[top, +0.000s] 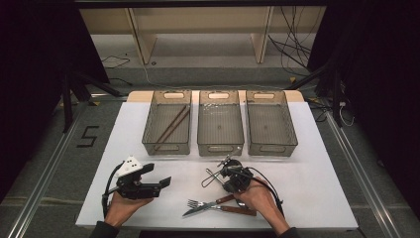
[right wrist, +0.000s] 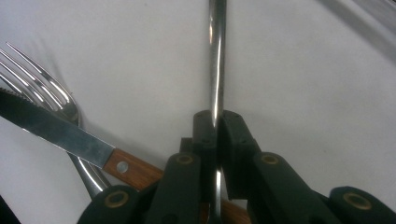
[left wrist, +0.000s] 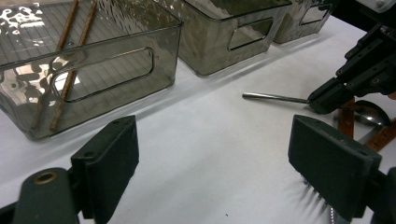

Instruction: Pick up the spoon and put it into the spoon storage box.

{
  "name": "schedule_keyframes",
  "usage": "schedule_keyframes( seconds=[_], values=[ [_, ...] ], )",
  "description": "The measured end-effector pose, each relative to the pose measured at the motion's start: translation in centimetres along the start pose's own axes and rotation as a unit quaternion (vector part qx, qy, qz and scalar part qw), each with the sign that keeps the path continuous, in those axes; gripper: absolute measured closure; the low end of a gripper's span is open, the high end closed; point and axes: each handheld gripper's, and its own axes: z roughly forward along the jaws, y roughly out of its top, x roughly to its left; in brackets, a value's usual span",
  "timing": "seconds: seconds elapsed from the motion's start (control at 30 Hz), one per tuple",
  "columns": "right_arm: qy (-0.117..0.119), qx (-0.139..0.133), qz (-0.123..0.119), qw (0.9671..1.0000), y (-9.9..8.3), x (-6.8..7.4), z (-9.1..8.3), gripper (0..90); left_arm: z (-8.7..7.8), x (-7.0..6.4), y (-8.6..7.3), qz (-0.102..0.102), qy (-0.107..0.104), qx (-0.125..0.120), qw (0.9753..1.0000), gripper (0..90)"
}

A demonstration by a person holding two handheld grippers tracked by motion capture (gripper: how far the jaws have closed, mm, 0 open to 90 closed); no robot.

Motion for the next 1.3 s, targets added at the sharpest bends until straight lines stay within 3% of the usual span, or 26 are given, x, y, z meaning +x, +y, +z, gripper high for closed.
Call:
schedule_keyframes(
  seconds=[0.53,0.83,1.3],
  values=[
    [0.007,-0.038,0.001,0.9993,-0.1,-0.6,-1.8,86.1,-0.1,0.2,0.0,-0.001,0.006,-0.001,1.0,16.0],
    [0.015,-0.076,0.002,0.997,0.0,-1.0,-3.1,86.2,-0.1,0.2,0.0,-0.002,0.006,-0.004,1.0,16.0],
    [0.013,-0.112,0.007,0.9936,0.6,-1.5,-4.5,86.2,-0.3,0.3,0.0,-0.004,0.005,-0.016,0.9998,16.0]
  ],
)
